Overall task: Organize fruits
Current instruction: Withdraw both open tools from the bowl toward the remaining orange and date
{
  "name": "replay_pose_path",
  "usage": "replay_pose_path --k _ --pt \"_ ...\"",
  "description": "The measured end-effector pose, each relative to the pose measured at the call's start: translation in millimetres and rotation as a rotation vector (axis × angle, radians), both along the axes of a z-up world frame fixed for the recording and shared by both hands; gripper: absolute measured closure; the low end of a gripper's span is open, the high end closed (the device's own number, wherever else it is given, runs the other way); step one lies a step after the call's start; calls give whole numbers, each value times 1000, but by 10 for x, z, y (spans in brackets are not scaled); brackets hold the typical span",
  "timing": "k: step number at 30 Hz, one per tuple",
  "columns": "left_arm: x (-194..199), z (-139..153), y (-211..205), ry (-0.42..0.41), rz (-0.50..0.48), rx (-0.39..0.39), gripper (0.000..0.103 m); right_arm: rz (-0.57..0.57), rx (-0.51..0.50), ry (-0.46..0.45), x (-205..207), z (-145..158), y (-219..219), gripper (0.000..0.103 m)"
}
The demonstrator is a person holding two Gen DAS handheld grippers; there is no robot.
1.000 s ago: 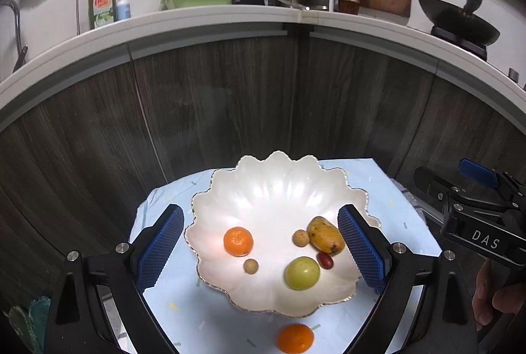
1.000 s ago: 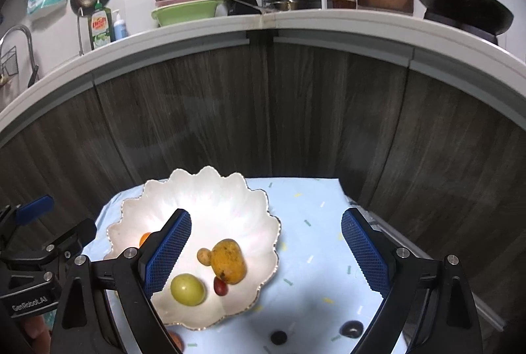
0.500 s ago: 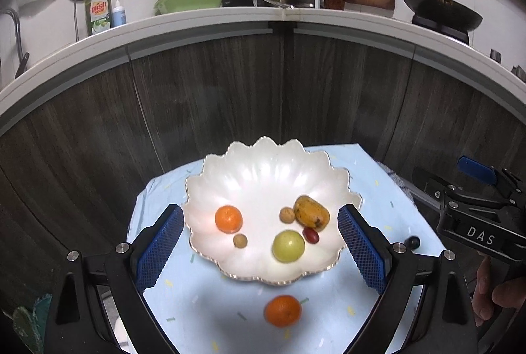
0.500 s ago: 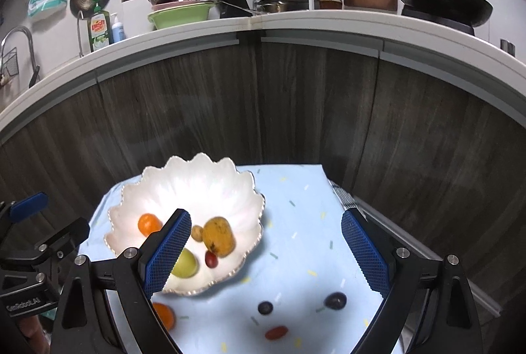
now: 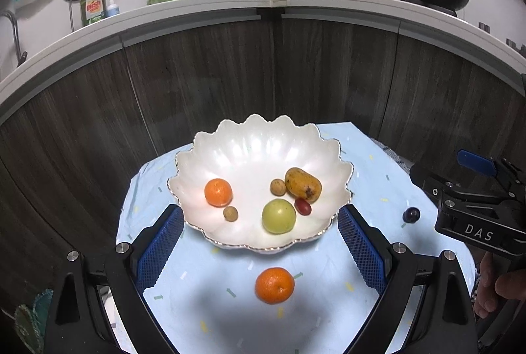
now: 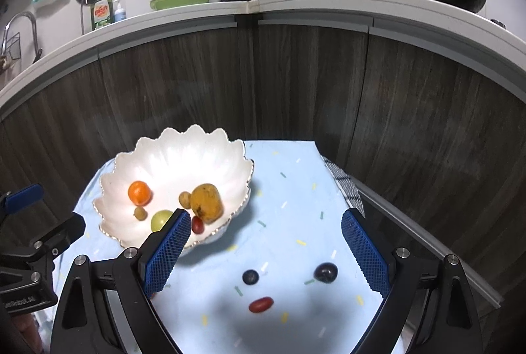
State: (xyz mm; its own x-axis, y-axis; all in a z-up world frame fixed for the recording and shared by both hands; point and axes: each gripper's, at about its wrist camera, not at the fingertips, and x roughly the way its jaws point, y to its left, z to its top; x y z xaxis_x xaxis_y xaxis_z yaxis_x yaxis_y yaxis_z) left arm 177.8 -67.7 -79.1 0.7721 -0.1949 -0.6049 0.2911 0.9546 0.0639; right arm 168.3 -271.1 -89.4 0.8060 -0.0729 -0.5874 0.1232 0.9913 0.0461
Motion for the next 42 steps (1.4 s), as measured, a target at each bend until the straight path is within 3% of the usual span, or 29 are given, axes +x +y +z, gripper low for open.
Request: replay_pose_path --k 16,42 --pt "-127 -415 -61 -3 9 26 7 15 1 26 -163 -489 -43 9" --pt "-28 -1111 1 36 41 5 8 98 -58 90 -84 -1080 135 12"
